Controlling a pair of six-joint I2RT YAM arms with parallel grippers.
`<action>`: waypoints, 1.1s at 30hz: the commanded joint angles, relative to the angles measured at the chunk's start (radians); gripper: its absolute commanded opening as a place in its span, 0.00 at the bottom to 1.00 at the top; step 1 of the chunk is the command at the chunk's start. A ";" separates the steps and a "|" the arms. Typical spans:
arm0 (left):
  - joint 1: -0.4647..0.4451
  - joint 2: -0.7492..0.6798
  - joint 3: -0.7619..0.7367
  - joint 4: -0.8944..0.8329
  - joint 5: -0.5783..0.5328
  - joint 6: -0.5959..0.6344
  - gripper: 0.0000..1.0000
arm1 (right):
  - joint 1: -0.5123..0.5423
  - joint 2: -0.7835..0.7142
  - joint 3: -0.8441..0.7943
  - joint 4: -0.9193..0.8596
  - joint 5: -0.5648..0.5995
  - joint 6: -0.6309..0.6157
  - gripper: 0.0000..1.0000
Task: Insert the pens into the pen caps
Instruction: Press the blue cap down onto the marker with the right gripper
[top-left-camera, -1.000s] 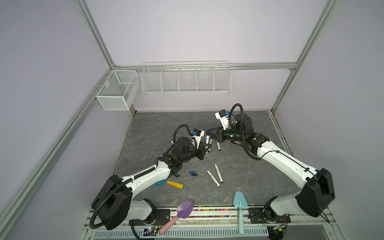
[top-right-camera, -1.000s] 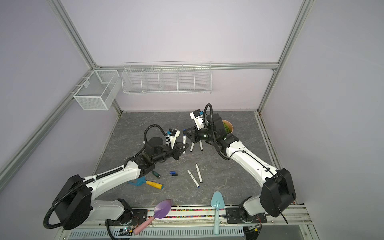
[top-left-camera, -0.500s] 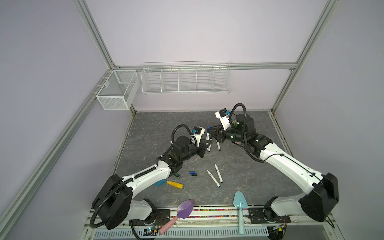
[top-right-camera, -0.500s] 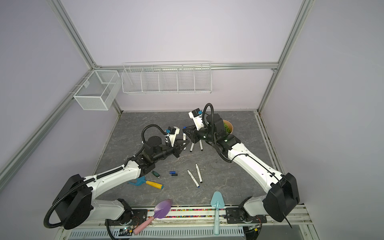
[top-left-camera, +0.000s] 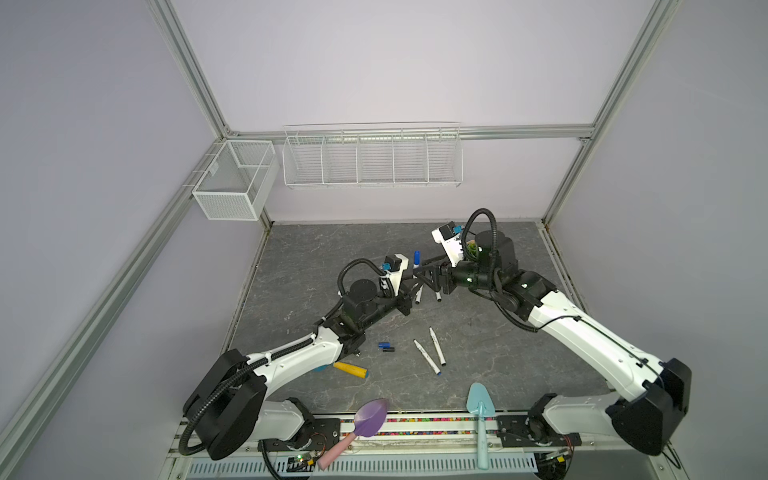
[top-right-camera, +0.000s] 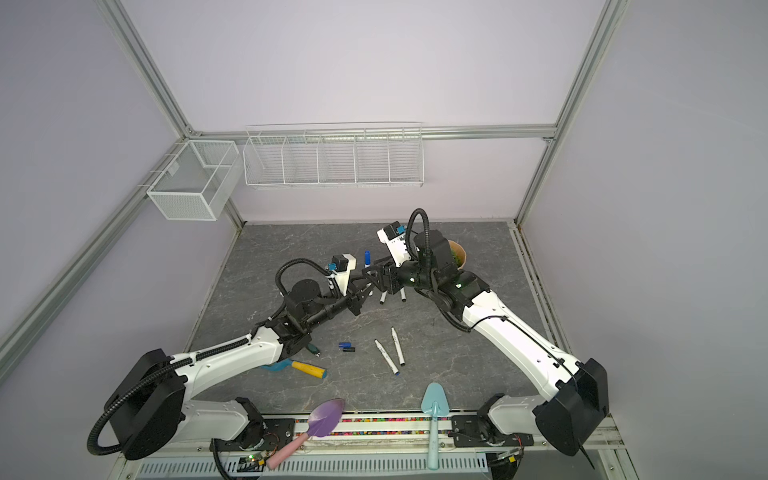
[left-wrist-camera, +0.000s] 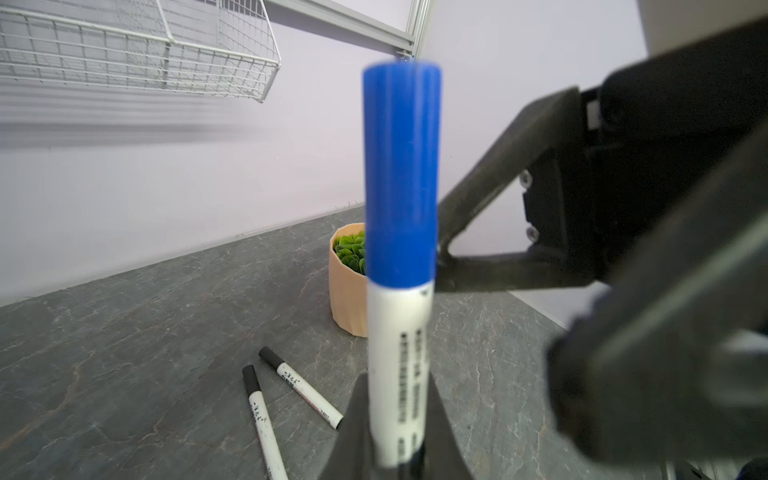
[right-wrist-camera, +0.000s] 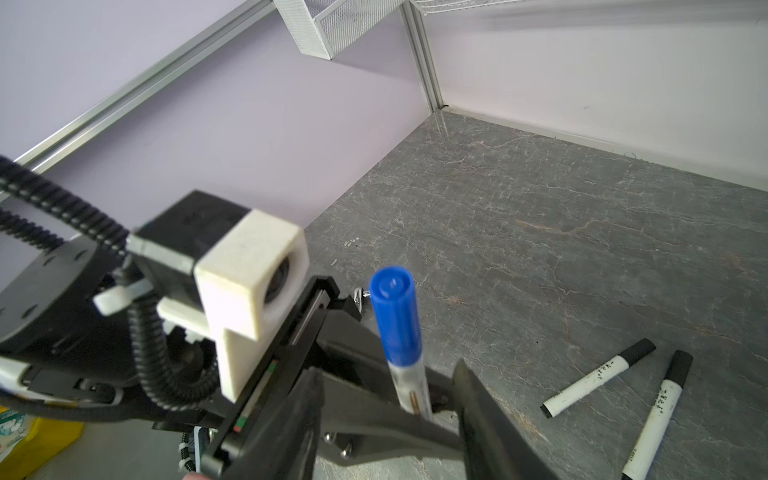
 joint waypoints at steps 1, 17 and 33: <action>-0.014 0.010 -0.015 0.029 -0.006 0.015 0.00 | -0.006 0.036 0.051 0.009 0.023 0.001 0.54; -0.022 0.013 -0.025 0.007 -0.004 0.003 0.00 | -0.026 0.082 0.082 0.035 -0.014 0.044 0.35; -0.044 0.013 -0.027 -0.024 -0.003 0.004 0.00 | -0.052 0.133 0.119 0.048 -0.071 0.063 0.32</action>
